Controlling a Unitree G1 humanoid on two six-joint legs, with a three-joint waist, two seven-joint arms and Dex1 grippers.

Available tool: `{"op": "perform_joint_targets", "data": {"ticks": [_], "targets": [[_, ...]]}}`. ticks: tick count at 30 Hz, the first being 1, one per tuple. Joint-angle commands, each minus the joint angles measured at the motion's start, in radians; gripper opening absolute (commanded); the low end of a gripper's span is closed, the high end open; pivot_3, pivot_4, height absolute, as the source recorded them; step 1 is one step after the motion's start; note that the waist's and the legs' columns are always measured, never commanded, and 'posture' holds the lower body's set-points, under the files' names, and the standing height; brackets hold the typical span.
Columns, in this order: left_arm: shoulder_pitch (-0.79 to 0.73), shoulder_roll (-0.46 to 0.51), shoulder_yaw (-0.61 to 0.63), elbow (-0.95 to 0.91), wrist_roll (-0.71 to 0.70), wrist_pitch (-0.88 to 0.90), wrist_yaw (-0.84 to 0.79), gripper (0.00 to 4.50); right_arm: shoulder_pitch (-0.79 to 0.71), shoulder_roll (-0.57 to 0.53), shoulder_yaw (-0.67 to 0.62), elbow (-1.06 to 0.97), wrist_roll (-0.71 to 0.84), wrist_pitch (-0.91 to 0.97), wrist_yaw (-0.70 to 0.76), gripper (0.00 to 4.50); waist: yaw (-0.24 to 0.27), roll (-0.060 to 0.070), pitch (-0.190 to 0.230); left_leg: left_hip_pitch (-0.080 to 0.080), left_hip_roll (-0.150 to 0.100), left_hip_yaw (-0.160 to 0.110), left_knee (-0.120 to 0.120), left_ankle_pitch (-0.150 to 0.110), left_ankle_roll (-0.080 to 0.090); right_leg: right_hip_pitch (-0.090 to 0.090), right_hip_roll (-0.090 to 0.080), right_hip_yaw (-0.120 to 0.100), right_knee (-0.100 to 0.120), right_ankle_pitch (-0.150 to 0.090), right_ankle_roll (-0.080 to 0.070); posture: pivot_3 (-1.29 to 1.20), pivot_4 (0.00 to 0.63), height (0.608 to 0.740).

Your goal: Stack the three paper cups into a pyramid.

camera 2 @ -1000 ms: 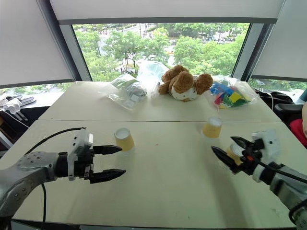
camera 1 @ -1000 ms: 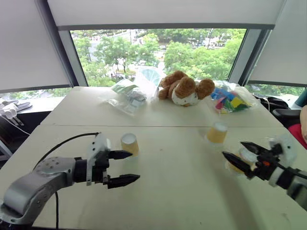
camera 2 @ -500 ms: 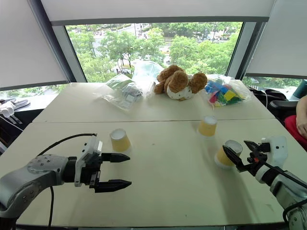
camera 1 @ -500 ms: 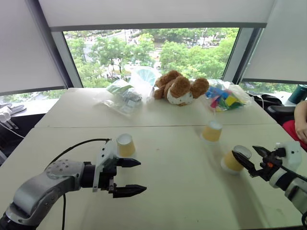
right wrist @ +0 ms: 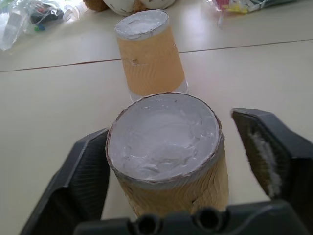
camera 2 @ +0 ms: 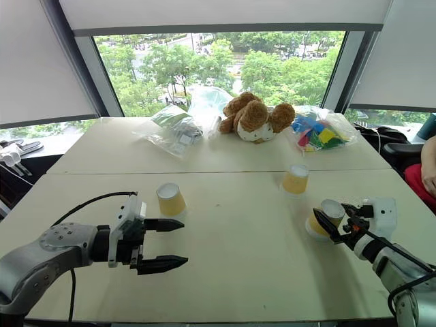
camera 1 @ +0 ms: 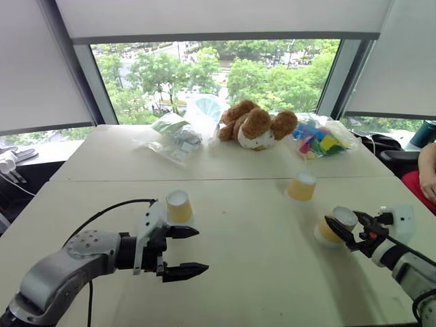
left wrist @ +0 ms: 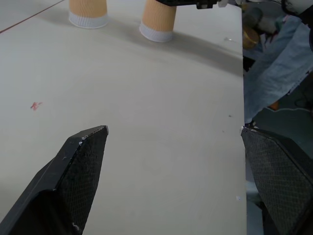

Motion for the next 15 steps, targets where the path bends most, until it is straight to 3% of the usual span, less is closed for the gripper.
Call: {"op": "perform_joint_targets", "data": {"ticks": [1, 5, 10, 15], "targets": [[0.004, 0.0, 0.003, -0.024, 0.009, -0.021, -0.003, 4.5, -0.012, 0.005, -0.006, -0.018, 0.0, -0.029, 0.0, 2.42, 0.0, 0.0, 0.0, 0.0, 0.0, 0.0, 0.0, 0.0, 0.0, 0.0, 0.0, 0.0, 0.0, 0.0, 0.0, 0.0, 0.15, 0.74], [0.017, -0.001, 0.019, -0.009, 0.014, -0.022, 0.002, 4.5, -0.019, -0.018, 0.015, -0.073, 0.024, -0.005, 0.027, 2.42, 0.0, 0.0, 0.0, 0.0, 0.0, 0.0, 0.0, 0.0, 0.0, 0.0, 0.0, 0.0, 0.0, 0.0, 0.0, 0.0, 0.15, 0.74], [0.038, 0.016, 0.068, 0.065, 0.024, -0.034, -0.006, 4.5, -0.129, -0.07, 0.225, -0.221, 0.079, 0.099, 0.128, 2.42, -0.012, 0.002, 0.001, 0.0, 0.001, 0.0, 0.0, 0.0, 0.0, -0.001, 0.001, 0.001, 0.001, 0.0, 0.0, 0.0, 0.15, 0.74], [0.076, 0.048, 0.083, 0.023, 0.004, -0.012, -0.025, 4.5, -0.264, -0.045, 0.397, -0.143, 0.006, 0.052, 0.19, 2.42, 0.006, 0.0, 0.002, -0.001, 0.002, -0.001, 0.0, 0.0, 0.0, -0.002, 0.002, 0.0, 0.0, 0.0, 0.0, 0.0, 0.15, 0.74]]}}
